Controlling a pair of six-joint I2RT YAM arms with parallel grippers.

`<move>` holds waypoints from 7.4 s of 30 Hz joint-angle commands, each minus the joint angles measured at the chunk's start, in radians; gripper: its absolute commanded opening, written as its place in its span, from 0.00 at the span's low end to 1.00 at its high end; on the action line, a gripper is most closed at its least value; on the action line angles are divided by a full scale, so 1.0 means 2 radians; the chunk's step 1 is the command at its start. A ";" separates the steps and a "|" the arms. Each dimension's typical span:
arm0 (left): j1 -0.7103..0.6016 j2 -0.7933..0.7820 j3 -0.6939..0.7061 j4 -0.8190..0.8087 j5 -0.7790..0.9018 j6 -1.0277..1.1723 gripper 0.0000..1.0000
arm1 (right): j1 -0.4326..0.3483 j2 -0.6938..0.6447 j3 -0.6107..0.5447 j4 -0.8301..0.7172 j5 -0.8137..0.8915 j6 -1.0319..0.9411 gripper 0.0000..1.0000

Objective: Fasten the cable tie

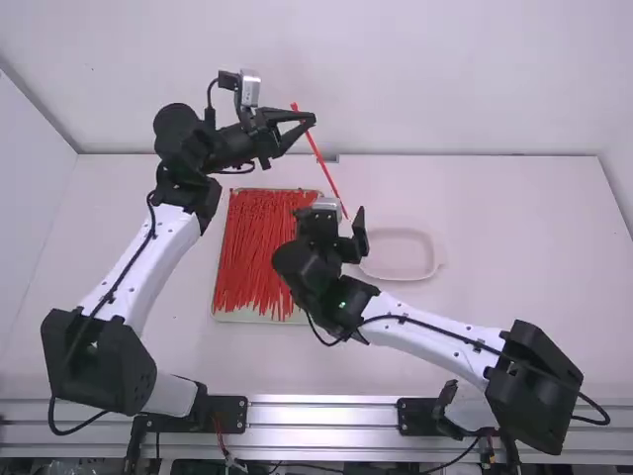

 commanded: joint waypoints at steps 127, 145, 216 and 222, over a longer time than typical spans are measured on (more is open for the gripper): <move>0.012 -0.006 0.002 0.204 0.181 -0.090 0.64 | -0.354 0.009 0.018 0.361 -1.200 0.156 0.00; 0.012 -0.006 0.002 0.209 0.146 -0.111 0.30 | -0.339 0.009 0.018 0.410 -1.188 0.168 0.00; 0.025 0.071 0.224 -0.233 0.133 0.039 0.02 | -0.393 0.008 0.014 0.438 -1.387 0.053 0.98; 0.022 0.124 0.262 -0.239 0.142 -0.027 0.02 | -0.405 0.008 0.013 0.436 -1.387 0.032 0.98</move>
